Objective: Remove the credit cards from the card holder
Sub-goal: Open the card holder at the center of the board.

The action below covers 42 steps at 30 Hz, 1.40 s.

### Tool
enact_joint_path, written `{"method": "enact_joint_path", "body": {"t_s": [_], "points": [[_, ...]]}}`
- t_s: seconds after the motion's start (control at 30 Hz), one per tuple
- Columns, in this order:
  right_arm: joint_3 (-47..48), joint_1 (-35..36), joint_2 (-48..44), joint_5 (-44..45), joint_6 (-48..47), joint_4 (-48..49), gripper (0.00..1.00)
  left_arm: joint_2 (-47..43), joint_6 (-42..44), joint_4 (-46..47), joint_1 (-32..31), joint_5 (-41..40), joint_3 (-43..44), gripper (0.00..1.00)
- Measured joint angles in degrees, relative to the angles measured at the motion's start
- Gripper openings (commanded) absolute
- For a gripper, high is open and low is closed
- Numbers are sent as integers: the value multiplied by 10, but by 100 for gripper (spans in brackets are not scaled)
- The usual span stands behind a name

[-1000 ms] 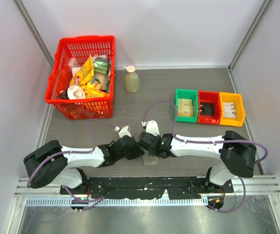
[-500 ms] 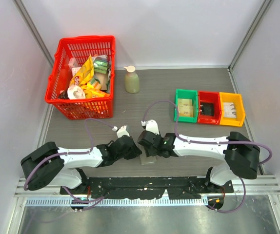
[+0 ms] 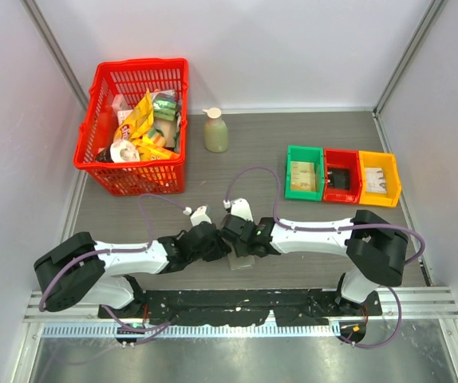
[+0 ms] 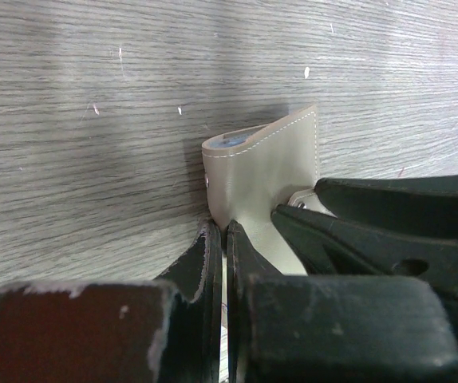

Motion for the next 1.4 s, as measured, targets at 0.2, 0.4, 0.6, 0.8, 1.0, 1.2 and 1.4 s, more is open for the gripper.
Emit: {"method": "enact_joint_path", "body": {"t_s": [0.2, 0.4, 0.6, 0.8, 1.0, 1.2, 1.4], "points": [[2, -3, -1, 4, 9, 3, 6, -7, 0, -3, 0, -5, 0, 0], [-20, -15, -34, 22, 12, -8, 1, -20, 1, -10, 2, -12, 0, 0], [-65, -62, -76, 34, 7, -33, 1, -20, 1, -20, 11, -19, 0, 0], [-139, -99, -151, 12, -3, -8, 74, -19, 16, -21, 21, -22, 2, 2], [-199, -125, -292, -9, -12, 67, 94, -14, 57, -48, 42, -28, 34, 27], [-208, -129, -403, 22, -45, 134, 98, -22, 111, -85, 46, -50, 79, 63], [-245, -129, -444, 27, -68, 207, 98, -59, 160, -138, 46, -65, 105, 70]]}}
